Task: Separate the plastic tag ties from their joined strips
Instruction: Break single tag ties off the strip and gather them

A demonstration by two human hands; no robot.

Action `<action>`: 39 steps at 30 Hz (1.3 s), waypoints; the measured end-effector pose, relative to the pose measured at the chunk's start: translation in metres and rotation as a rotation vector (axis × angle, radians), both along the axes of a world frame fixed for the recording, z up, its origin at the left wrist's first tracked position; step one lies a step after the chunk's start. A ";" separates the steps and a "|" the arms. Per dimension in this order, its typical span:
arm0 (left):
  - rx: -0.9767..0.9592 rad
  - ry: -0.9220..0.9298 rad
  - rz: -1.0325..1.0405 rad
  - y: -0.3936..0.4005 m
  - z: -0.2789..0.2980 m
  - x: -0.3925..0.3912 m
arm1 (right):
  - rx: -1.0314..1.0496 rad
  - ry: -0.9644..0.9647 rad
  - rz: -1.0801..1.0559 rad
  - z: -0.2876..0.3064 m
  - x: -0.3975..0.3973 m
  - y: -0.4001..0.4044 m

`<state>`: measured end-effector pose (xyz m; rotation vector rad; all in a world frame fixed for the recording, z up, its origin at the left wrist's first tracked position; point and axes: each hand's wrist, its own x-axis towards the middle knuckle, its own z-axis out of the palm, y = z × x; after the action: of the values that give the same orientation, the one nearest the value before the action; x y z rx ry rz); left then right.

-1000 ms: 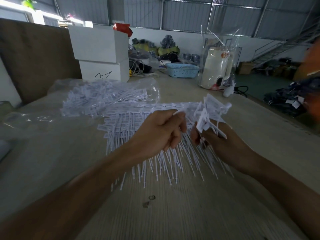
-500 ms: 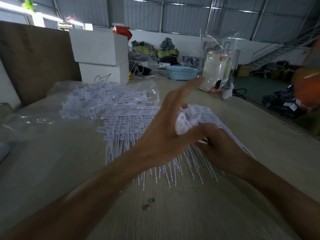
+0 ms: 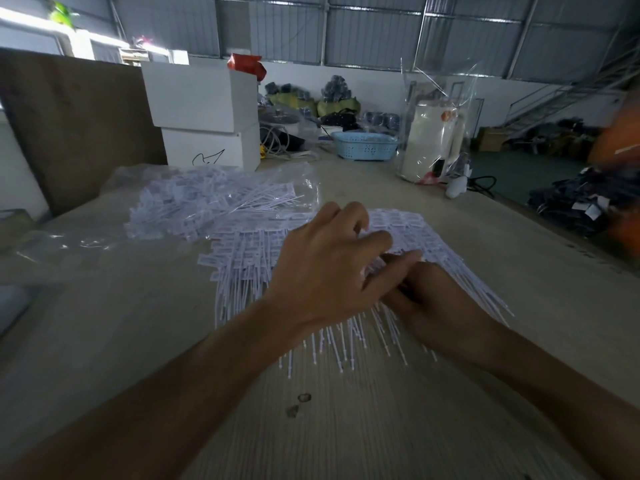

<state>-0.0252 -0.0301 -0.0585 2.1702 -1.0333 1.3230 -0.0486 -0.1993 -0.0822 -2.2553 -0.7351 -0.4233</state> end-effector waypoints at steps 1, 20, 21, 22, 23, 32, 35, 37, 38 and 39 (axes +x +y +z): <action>-0.053 -0.027 -0.006 0.003 0.001 0.002 | 0.004 -0.015 0.016 0.002 -0.002 0.001; 0.211 -0.166 -0.200 0.021 0.005 0.009 | 0.411 0.791 0.434 0.021 -0.017 -0.008; 0.146 -0.209 -0.209 0.020 0.002 0.006 | 0.396 0.842 0.476 0.021 -0.018 -0.007; 0.082 -0.254 -0.201 0.019 0.000 0.004 | 0.385 0.884 0.507 0.022 -0.019 -0.005; 0.019 -0.292 -0.184 0.017 -0.002 0.003 | 0.379 0.922 0.528 0.023 -0.020 -0.005; -0.084 0.121 -0.188 0.013 0.010 0.004 | 0.382 0.806 0.420 0.024 -0.017 -0.011; -0.200 0.613 -0.363 0.016 0.015 0.004 | 0.076 0.392 0.150 0.020 -0.014 -0.010; -0.206 0.781 -0.341 0.017 0.013 0.009 | -0.073 0.180 0.087 0.018 -0.013 -0.007; -0.183 0.821 -0.311 0.018 0.012 0.011 | -0.103 0.116 0.077 0.017 -0.012 -0.006; -0.175 0.845 -0.293 0.017 0.009 0.012 | -0.140 0.055 0.064 0.017 -0.011 -0.005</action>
<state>-0.0135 -0.0133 -0.0491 2.0179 -0.7894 0.2744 -0.0600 -0.2042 -0.0653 -2.3559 -0.8287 -0.2862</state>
